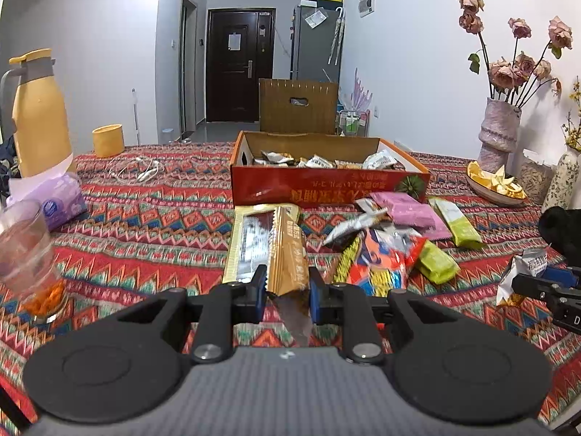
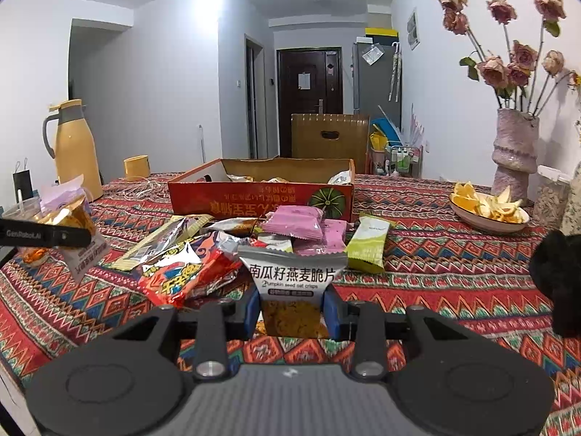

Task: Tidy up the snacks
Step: 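Lift the held packets and carry both grippers over the box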

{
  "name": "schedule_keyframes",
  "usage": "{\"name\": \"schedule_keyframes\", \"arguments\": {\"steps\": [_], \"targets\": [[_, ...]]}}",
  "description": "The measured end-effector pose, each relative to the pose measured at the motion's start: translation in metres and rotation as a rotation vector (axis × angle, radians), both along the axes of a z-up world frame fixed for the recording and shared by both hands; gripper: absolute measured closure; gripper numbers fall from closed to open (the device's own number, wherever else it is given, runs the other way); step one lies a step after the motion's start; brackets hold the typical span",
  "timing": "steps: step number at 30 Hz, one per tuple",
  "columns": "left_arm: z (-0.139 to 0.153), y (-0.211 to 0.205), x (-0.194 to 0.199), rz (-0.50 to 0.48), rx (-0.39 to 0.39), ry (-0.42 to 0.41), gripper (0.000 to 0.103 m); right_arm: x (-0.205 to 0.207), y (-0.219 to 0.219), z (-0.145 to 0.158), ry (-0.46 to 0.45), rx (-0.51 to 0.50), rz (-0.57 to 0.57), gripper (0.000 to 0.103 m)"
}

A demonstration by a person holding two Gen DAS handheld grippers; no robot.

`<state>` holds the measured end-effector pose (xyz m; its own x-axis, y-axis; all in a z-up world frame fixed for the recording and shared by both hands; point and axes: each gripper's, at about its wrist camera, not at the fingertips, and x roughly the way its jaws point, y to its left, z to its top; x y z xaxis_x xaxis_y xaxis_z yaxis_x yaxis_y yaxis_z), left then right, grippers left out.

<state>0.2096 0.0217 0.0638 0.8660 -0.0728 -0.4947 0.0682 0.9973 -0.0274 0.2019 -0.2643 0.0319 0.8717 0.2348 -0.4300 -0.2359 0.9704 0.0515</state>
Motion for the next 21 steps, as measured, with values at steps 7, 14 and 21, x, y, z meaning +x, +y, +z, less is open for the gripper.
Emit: {"name": "schedule_keyframes", "arguments": {"steps": [7,14,21], "targets": [[0.024,0.006,0.054,0.006,0.023,-0.094,0.081,0.056,0.005,0.02,-0.028,-0.013,0.068,0.068],[0.053,0.015,0.141,-0.003,0.05,-0.172,0.081,0.14,0.021,0.063,-0.103,-0.005,0.185,0.068],[0.046,0.012,0.243,-0.026,0.028,-0.135,0.081,0.251,0.064,0.073,-0.073,0.009,0.244,0.068]]}}
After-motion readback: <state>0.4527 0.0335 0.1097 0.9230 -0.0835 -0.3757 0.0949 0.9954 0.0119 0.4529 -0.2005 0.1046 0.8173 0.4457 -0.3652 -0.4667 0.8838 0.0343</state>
